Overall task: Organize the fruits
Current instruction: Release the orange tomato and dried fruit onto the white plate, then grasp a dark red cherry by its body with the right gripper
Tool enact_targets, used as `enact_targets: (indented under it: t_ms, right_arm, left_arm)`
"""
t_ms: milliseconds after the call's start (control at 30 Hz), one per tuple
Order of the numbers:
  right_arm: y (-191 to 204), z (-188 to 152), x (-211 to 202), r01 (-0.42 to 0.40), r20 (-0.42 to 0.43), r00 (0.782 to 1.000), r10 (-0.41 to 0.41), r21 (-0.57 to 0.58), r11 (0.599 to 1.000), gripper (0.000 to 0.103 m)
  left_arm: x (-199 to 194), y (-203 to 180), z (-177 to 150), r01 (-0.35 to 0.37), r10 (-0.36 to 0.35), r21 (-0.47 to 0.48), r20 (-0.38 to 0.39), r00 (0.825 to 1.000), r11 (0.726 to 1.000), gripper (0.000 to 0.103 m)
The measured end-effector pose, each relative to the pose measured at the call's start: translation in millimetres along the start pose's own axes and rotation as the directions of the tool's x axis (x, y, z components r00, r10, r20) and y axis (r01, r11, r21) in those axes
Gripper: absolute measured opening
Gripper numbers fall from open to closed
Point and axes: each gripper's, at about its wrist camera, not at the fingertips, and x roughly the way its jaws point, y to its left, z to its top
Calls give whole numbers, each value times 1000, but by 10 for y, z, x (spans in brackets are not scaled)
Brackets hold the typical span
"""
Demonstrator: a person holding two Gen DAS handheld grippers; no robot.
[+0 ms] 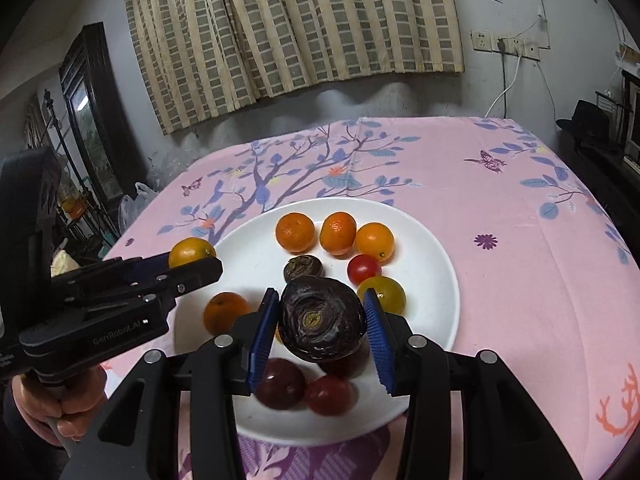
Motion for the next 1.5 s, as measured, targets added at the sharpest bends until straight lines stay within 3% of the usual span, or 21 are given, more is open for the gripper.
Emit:
enact_targets:
  t_ms: [233,400,533,667,833,967,1067,1200,1333,1400,1500]
  right_arm:
    - [13,6,198,-11,-42,999,10,-27,1000,46]
    - [155,0,-6,-6,-2,1000,6,-80,997,53]
    - [239,-64,-189,-26,2,1000,26,-86,996,55]
    - [314,-238,-397,-42,4,999,43,-101,994,59]
    - [351,-583,-530,-61,-38,998,57,-119,991,60]
    - [420,-851,-521,-112,-120,988,95,-141,984,60]
    - [586,-983,-515,-181,-169,974,150,-189,965,60]
    - [814,-1137,-453,-216,-233,961,151,-283,934,59]
    - [924,-1240,-428,-209,-256,959,124,-339,917,58]
    - [937,-1249,-420,-213,-261,957,126,-341,916,51]
    - [949,-1286,-375,-201,-276,955,106,-343,918,49]
  left_arm:
    - [264,76,15,-36,36,1,-55,998,999,41]
    - [-28,54,-93,-63,63,26,11,998,998,69]
    - [-430,42,-275,-89,87,37,59,994,995,76]
    - [-725,142,-548,-121,123,-20,80,989,992,90]
    - [-847,338,-948,-158,166,-113,65,984,981,93]
    - [-754,498,-1144,-234,235,-132,-7,972,963,94]
    - [-818,606,-1153,-223,227,-189,-1,974,956,94]
    - [-840,659,-1174,-202,205,-209,-5,979,957,95]
    - [-842,648,-1177,-198,200,-205,-7,980,959,95]
    - [-847,640,-1175,-191,194,-204,-6,981,960,95]
    - [-840,622,-1164,-187,189,-203,-9,982,961,95]
